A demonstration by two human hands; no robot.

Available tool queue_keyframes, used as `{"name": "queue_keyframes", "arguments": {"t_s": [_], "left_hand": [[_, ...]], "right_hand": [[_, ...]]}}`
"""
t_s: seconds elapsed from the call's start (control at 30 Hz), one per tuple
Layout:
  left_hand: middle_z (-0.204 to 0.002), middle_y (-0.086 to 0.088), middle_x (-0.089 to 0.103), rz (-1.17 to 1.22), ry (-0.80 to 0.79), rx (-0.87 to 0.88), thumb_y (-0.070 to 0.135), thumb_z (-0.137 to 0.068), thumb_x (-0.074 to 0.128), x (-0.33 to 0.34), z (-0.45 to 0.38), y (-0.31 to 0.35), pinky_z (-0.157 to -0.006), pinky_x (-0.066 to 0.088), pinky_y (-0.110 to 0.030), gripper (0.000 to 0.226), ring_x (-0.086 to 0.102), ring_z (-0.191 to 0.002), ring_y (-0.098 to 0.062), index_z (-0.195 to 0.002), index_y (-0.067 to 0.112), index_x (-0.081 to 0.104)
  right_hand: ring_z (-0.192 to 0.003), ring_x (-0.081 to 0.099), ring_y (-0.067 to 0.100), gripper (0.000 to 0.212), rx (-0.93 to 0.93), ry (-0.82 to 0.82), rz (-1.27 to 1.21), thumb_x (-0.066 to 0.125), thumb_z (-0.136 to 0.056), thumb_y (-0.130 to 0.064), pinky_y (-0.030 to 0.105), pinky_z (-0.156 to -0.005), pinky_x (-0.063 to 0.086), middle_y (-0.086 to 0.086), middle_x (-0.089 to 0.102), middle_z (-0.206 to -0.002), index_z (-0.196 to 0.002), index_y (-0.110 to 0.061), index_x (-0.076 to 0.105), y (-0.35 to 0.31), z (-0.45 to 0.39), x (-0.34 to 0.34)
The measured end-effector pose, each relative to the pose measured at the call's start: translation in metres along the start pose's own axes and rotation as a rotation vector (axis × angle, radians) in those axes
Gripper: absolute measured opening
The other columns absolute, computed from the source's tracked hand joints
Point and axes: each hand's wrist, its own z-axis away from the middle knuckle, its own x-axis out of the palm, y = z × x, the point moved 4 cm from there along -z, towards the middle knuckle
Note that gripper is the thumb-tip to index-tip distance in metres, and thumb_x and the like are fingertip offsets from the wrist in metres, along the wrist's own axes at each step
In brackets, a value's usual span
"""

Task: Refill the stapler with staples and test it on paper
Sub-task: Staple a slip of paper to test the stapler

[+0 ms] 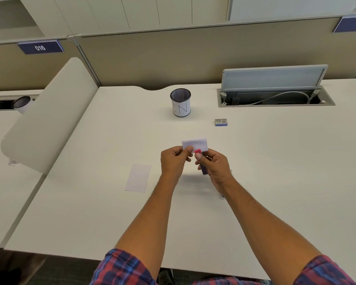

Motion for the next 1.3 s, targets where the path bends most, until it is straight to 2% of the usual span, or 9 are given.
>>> {"name": "queue_keyframes", "arguments": {"t_s": [0.23, 0.37, 0.53, 0.73, 0.87, 0.97, 1.03, 1.13, 1.3], "left_hand": [[-0.062, 0.002, 0.070, 0.017, -0.002, -0.020, 0.026, -0.083, 0.082, 0.005, 0.006, -0.005, -0.059, 0.053, -0.023, 0.019, 0.057, -0.053, -0.010, -0.077, 0.009, 0.078], [-0.059, 0.007, 0.068, 0.018, 0.010, -0.033, 0.026, -0.084, 0.081, 0.006, 0.007, -0.006, -0.057, 0.050, -0.019, 0.018, 0.056, -0.051, -0.008, -0.078, 0.008, 0.078], [-0.069, 0.000, 0.073, 0.014, -0.011, -0.038, 0.027, -0.086, 0.080, 0.004, 0.008, -0.008, -0.060, 0.051, -0.021, 0.019, 0.059, -0.054, -0.008, -0.082, 0.008, 0.078], [-0.074, -0.001, 0.075, 0.015, -0.052, -0.060, 0.030, -0.085, 0.080, 0.005, 0.009, -0.011, -0.064, 0.051, -0.024, 0.023, 0.063, -0.058, -0.011, -0.086, 0.007, 0.079], [-0.091, -0.008, 0.077, 0.114, -0.083, -0.117, 0.040, -0.089, 0.073, 0.007, 0.012, -0.012, -0.075, 0.055, -0.034, 0.037, 0.073, -0.077, -0.018, -0.097, 0.004, 0.074], [-0.104, -0.007, 0.077, 0.217, -0.202, -0.171, 0.052, -0.083, 0.075, 0.014, 0.014, -0.012, -0.087, 0.057, -0.038, 0.048, 0.074, -0.098, -0.022, -0.109, 0.011, 0.073], [-0.106, -0.010, 0.077, 0.238, -0.268, -0.159, 0.047, -0.080, 0.079, 0.022, 0.016, -0.013, -0.092, 0.058, -0.041, 0.046, 0.073, -0.103, -0.028, -0.111, 0.013, 0.074], [-0.099, -0.013, 0.075, 0.307, -0.225, -0.169, 0.032, -0.083, 0.081, 0.028, 0.017, -0.013, -0.091, 0.059, -0.040, 0.028, 0.071, -0.093, -0.031, -0.102, 0.012, 0.074], [-0.097, -0.015, 0.074, 0.404, -0.175, -0.233, 0.025, -0.083, 0.081, 0.031, 0.018, -0.014, -0.090, 0.059, -0.038, 0.026, 0.069, -0.086, -0.027, -0.101, 0.007, 0.074]], "right_hand": [[-0.073, 0.064, 0.020, 0.028, 0.007, 0.038, -0.040, 0.078, -0.085, -0.029, 0.040, -0.074, 0.053, 0.017, 0.073, -0.086, -0.101, -0.006, 0.076, 0.004, -0.005, -0.002], [-0.073, 0.063, 0.020, 0.025, 0.022, 0.070, -0.064, 0.080, -0.083, -0.031, 0.041, -0.076, 0.050, 0.016, 0.072, -0.083, -0.094, -0.009, 0.077, 0.007, -0.006, -0.002], [-0.071, 0.062, 0.019, 0.018, 0.030, 0.079, -0.085, 0.079, -0.086, -0.025, 0.036, -0.076, 0.052, 0.012, 0.071, -0.080, -0.091, -0.009, 0.078, 0.008, -0.004, -0.001], [-0.068, 0.061, 0.019, 0.028, 0.042, 0.102, -0.103, 0.082, -0.074, -0.036, 0.030, -0.071, 0.055, 0.008, 0.072, -0.077, -0.088, -0.012, 0.078, 0.010, -0.002, -0.002], [-0.068, 0.061, 0.021, 0.031, 0.065, 0.125, -0.139, 0.083, -0.074, -0.035, 0.035, -0.073, 0.052, 0.011, 0.071, -0.077, -0.088, -0.008, 0.078, 0.011, -0.004, -0.003], [-0.069, 0.061, 0.023, 0.030, 0.079, 0.138, -0.137, 0.082, -0.079, -0.034, 0.037, -0.074, 0.051, 0.012, 0.069, -0.075, -0.089, -0.006, 0.078, 0.013, -0.006, -0.004], [-0.075, 0.062, 0.026, 0.026, 0.079, 0.151, -0.144, 0.080, -0.081, -0.034, 0.041, -0.078, 0.053, 0.014, 0.072, -0.081, -0.090, -0.009, 0.079, 0.015, -0.006, -0.002], [-0.082, 0.064, 0.031, 0.011, 0.078, 0.181, -0.163, 0.075, -0.090, -0.023, 0.046, -0.084, 0.054, 0.017, 0.075, -0.091, -0.091, -0.013, 0.079, 0.017, -0.008, 0.001], [-0.080, 0.064, 0.028, 0.015, 0.080, 0.196, -0.150, 0.075, -0.090, -0.020, 0.041, -0.081, 0.054, 0.019, 0.074, -0.091, -0.096, -0.007, 0.079, 0.016, -0.008, 0.002]]}}
